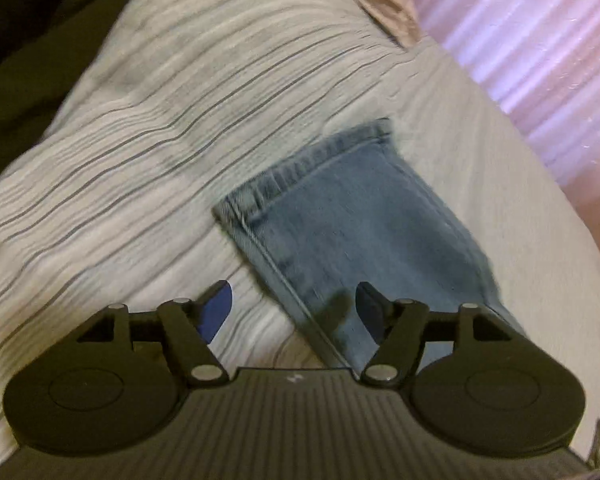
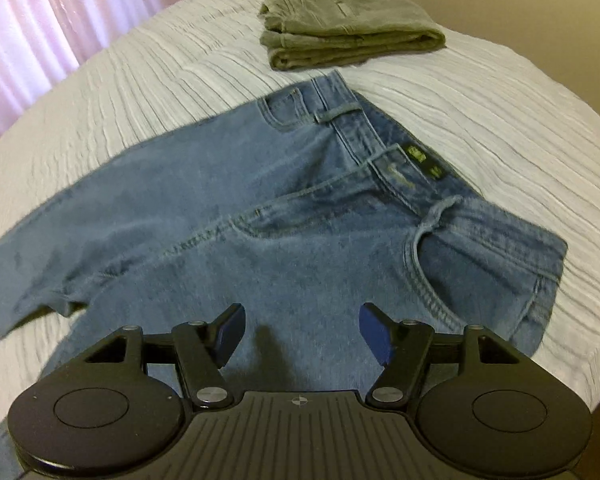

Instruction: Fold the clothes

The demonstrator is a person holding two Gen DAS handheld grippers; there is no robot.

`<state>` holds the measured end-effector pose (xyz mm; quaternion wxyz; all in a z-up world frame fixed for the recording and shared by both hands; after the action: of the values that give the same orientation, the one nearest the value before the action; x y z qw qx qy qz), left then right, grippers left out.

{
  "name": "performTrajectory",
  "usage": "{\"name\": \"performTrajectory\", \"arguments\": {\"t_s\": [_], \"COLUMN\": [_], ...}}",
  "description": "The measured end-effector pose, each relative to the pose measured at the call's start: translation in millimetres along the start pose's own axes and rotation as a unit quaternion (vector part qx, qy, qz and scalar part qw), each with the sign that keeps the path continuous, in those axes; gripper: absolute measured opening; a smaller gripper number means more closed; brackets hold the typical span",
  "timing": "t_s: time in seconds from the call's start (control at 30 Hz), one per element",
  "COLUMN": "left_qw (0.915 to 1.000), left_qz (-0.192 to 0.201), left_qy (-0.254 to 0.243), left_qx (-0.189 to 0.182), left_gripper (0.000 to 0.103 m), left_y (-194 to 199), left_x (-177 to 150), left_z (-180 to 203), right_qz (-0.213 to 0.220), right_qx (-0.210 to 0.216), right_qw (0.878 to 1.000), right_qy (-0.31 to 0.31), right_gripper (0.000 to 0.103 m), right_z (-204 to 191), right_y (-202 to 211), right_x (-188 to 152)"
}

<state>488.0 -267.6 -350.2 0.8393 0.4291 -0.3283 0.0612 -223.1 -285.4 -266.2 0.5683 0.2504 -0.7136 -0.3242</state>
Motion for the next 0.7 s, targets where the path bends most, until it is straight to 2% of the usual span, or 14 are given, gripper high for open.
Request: {"name": "performTrajectory", "arguments": {"t_s": [0.03,0.07,0.1,0.2,0.23,0.3,0.33,0.4,0.47,0.5,0.53,0.6,0.67,0.7], "left_qw": [1.0000,0.9996,0.9988,0.9897,0.9823,0.9574,0.9474,0.9366,0.9402,0.9416,0.9427,0.9435,0.9417,0.9387], "left_qz": [0.002,0.007,0.012,0.063,0.090,0.150,0.159,0.128,0.058,0.046,0.039,0.055,0.056,0.060], "left_qy": [-0.006,-0.026,-0.047,-0.120,-0.151,-0.223,-0.256,-0.318,-0.334,-0.333,-0.331,-0.327,-0.330,-0.333], "left_qx": [0.001,-0.003,-0.006,-0.044,-0.064,-0.105,-0.108,-0.074,-0.030,-0.022,-0.014,-0.005,0.037,0.066], "left_gripper": [0.050,0.016,0.002,0.003,0.003,0.004,0.005,0.012,0.017,0.018,0.019,0.023,0.046,0.046], "left_y": [-6,-7,-9,3,11,31,33,17,-10,-13,-14,-2,9,15], "left_x": [2,4,6,19,24,32,31,26,18,15,12,9,10,11], "left_z": [1,5,9,25,33,50,54,56,45,41,38,39,35,31], "right_qz": [-0.002,-0.005,-0.007,-0.013,-0.012,-0.010,-0.009,-0.009,-0.016,-0.018,-0.018,-0.014,-0.011,-0.011], "right_qx": [-0.006,-0.012,-0.016,-0.019,-0.016,-0.012,-0.011,-0.011,-0.008,-0.007,-0.008,-0.007,-0.010,-0.015], "right_qw": [1.000,1.000,1.000,1.000,1.000,1.000,1.000,1.000,1.000,1.000,1.000,1.000,0.999,0.999], "right_qy": [-0.003,-0.006,-0.010,-0.011,-0.005,0.015,0.024,0.026,0.014,0.010,0.009,0.020,0.033,0.034], "right_gripper": [0.067,0.067,0.066,0.067,0.066,0.066,0.067,0.067,0.067,0.067,0.067,0.067,0.067,0.067], "right_z": [-2,-3,-5,-12,-14,-17,-17,-14,-7,-4,-2,4,12,18], "right_y": [-2,-3,-5,-11,-11,-13,-13,-16,-21,-22,-22,-18,-13,-10], "right_x": [-4,-6,-9,-12,-12,-9,-8,-6,-5,-4,-3,0,3,5]}}
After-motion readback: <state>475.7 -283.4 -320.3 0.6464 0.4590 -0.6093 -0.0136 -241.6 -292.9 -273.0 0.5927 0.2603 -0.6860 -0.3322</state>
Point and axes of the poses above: each gripper's, at about its wrist camera, not at the fingertips, and y roughly against the way its jaws point, z to its right, x to its top, the point moved 1 cm from there along -y, roughly the way its jaws point, and after that the axes turned 11 degrees about z, right-handed, at the moved point
